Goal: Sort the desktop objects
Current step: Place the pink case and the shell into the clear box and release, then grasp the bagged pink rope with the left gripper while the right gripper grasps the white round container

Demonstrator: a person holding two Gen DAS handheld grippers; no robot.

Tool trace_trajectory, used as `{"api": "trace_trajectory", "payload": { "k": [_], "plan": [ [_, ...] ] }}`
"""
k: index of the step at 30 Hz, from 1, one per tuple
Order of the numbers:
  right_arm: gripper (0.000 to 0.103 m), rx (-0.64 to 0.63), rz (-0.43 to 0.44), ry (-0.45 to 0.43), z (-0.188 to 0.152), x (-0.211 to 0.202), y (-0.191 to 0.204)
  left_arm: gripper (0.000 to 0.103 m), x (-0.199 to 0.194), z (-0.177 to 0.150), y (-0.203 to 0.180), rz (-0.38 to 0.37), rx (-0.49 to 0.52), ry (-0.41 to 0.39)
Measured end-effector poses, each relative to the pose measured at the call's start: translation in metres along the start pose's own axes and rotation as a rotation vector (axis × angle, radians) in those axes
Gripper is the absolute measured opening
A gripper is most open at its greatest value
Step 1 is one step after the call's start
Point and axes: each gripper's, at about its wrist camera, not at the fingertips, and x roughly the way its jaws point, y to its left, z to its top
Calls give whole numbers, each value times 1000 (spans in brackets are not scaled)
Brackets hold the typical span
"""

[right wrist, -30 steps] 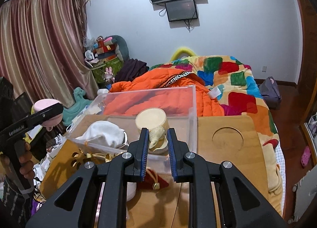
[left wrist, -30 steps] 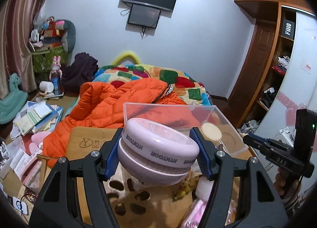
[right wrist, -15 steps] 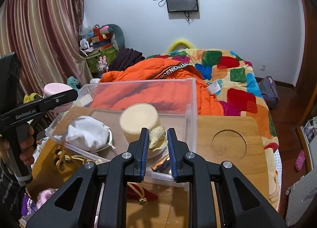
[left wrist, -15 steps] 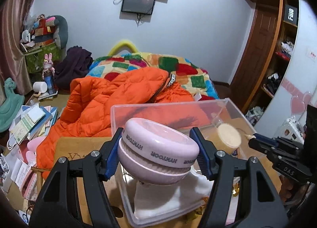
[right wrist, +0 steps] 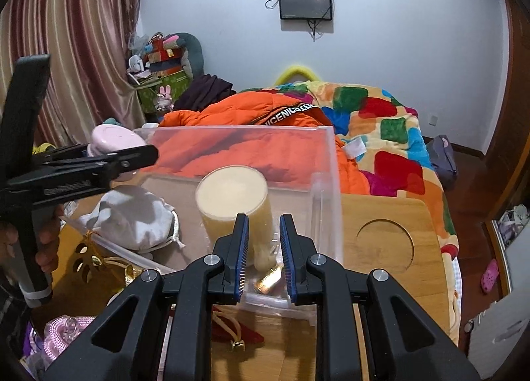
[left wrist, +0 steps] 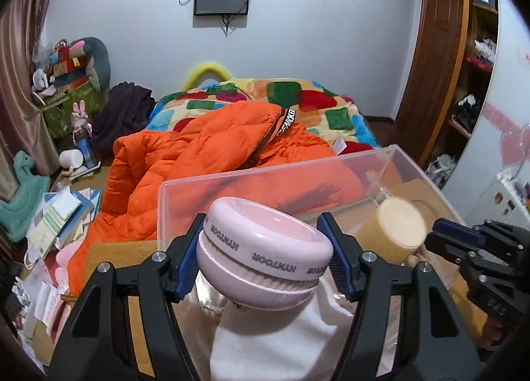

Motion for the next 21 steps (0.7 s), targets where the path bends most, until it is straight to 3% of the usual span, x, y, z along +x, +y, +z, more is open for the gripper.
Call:
{"api": "trace_trajectory", "payload": {
  "k": [2,6,12,14,19,21],
  "plan": [
    [18,-8,10,11,-1,0,2,65,2,-1,0,1,-2,10],
    [35,-16,-2,-8,-3,-5,6,67,1,-1,0,-16,-11,10],
    [49,1,-5,-53,2,-23,6,81,-22,5,-3,-5,0,-43],
    [56,13,-7,-68,3,-30,6,91,-30,6,-4,-1,-5,-61],
    [62,28,-18,-91,3,-48,6,94,-58,5,-6,1,2,-106],
    [73,44,-21,-79,3,-52,5,96,-70,2,-8,10,8,-125]
  ]
}}
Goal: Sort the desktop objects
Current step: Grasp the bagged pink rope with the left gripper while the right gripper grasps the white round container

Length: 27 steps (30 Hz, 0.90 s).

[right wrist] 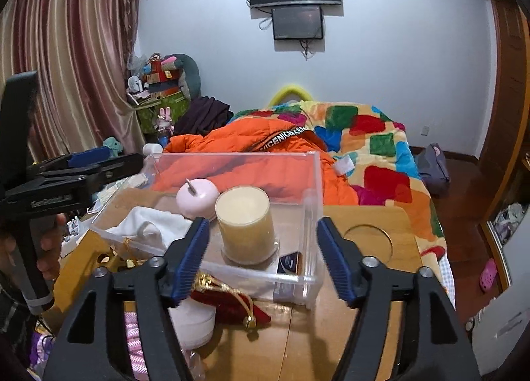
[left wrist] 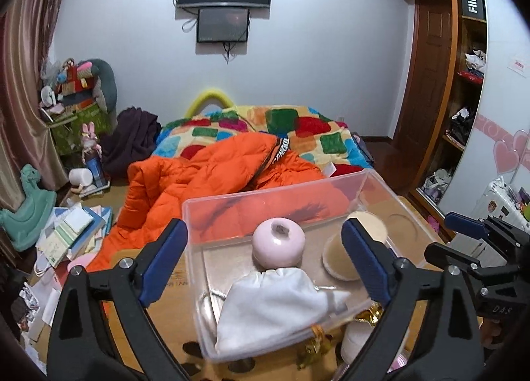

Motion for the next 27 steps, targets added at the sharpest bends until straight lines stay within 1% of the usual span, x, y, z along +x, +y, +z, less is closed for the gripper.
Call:
{"api": "trace_trajectory", "payload": {
  "k": [1,2,5,7,13,15,17,23,27],
  "plan": [
    [77,12,4,3,0,-3,-1,96,-6,-2,-1,1,4,-8],
    [78,29,15,0,-1,-7,-3,97,-10,-3,-2,0,7,-12],
    [79,59,30,-9,-3,-19,-8,98,-25,-12,-7,-23,27,-9],
    [81,74,31,-15,-5,-28,-10,98,-34,-18,-13,-50,47,3],
    [81,91,28,-12,-16,-42,-14,99,-51,-42,-34,-123,104,53],
    [81,89,24,-10,-20,-46,-12,99,-53,-50,-41,-155,119,82],
    [81,86,21,-8,-23,-50,-11,99,-55,-56,-46,-171,135,104],
    [81,90,29,2,-37,-59,-11,99,-51,-86,-65,-193,209,169],
    [81,100,39,20,-48,-60,-12,99,-42,-106,-73,-223,230,212]
  ]
}}
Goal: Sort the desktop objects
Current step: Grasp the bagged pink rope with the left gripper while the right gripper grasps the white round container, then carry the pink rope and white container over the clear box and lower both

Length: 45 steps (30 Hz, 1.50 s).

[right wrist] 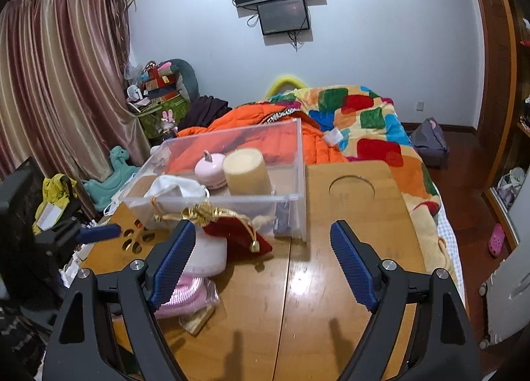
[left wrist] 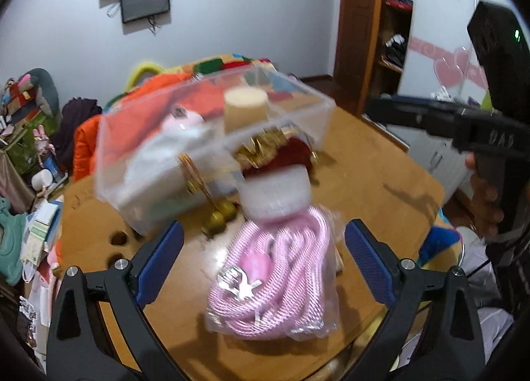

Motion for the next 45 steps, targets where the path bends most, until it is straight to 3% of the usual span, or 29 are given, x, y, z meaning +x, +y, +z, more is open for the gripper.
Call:
{"api": "trace_trajectory", "payload": {
  "k": [9,15,21,27,29,31,45],
  "plan": [
    [81,12,66,90,-15,20,6,99,46,-15,4,-68,-57,146],
    [81,4,153,192,-21,53,23,94,36,-25,14,-84,-100,93],
    [81,-11,187,251,-26,83,45,86,28,-30,22,-105,-120,53],
    [80,-69,145,247,-21,100,66,76,22,-36,23,-124,-137,22],
    [76,-77,140,240,-19,102,70,72,20,-37,24,-131,-146,14],
    [62,-87,129,239,-18,103,71,69,18,-39,27,-141,-156,8],
    [62,-82,131,118,-11,50,56,63,5,-42,24,-129,-210,-40]
  ]
}}
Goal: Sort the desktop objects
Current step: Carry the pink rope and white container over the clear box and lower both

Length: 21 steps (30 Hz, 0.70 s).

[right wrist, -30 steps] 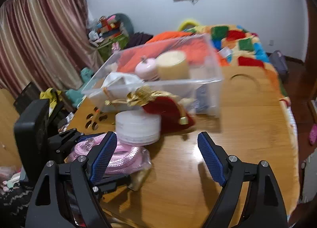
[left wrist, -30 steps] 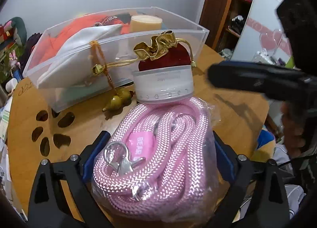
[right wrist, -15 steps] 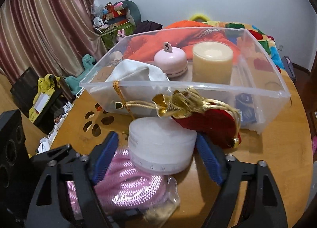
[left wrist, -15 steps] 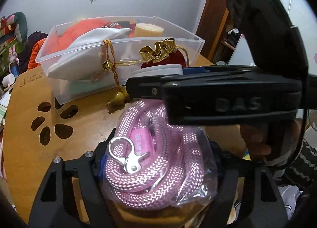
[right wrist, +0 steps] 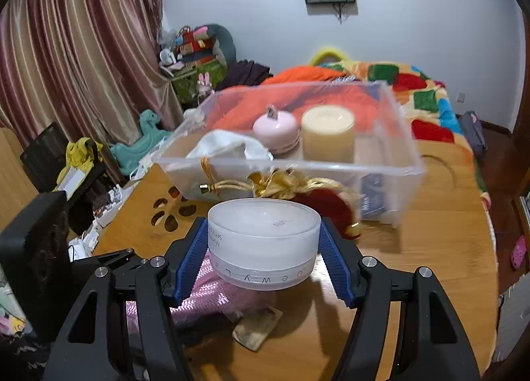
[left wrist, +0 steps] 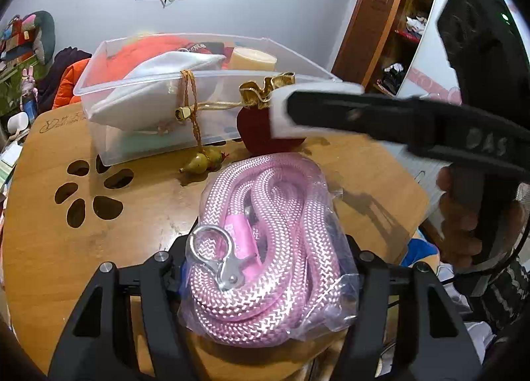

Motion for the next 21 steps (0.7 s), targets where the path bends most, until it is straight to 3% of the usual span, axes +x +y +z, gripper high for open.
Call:
{"api": "trace_trajectory", "payload": {
  "k": [10,21],
  "plan": [
    [62,9,-26,-82,6,-44,-9,63,-23,14,-15,50,12,-74],
    [62,23,-24,-96,-2,-57,-14,63,-52,18,-17,148,8,-155]
  ]
}}
